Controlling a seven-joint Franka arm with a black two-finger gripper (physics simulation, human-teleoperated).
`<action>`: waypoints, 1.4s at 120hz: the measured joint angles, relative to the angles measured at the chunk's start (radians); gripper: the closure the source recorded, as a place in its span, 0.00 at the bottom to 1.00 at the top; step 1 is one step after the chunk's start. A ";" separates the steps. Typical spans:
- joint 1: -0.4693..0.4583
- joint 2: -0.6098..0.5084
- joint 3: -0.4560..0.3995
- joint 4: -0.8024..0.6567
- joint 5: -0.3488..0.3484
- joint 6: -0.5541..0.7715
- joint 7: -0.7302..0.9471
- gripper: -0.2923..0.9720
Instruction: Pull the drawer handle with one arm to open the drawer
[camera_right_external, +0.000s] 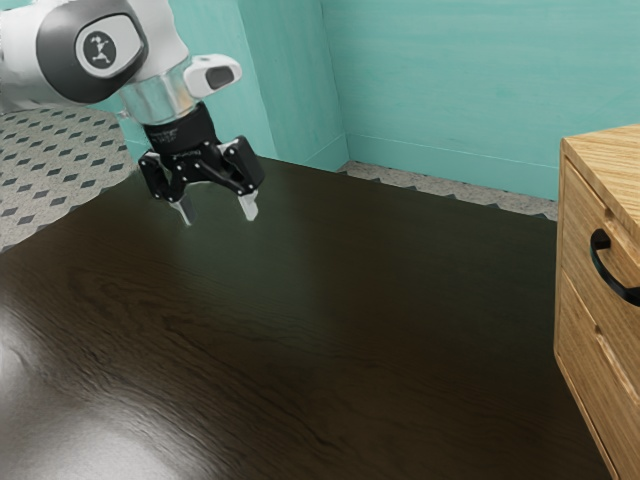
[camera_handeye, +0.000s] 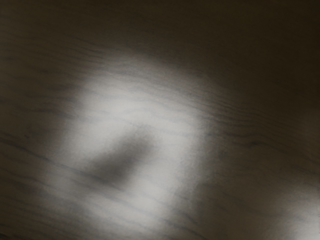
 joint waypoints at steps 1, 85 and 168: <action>-0.002 0.000 0.000 0.000 0.000 0.004 0.007 0.23; 0.028 0.017 -0.287 0.190 -0.124 -0.033 0.297 0.23; -0.114 -0.046 -0.530 -0.080 -0.081 0.378 0.106 0.23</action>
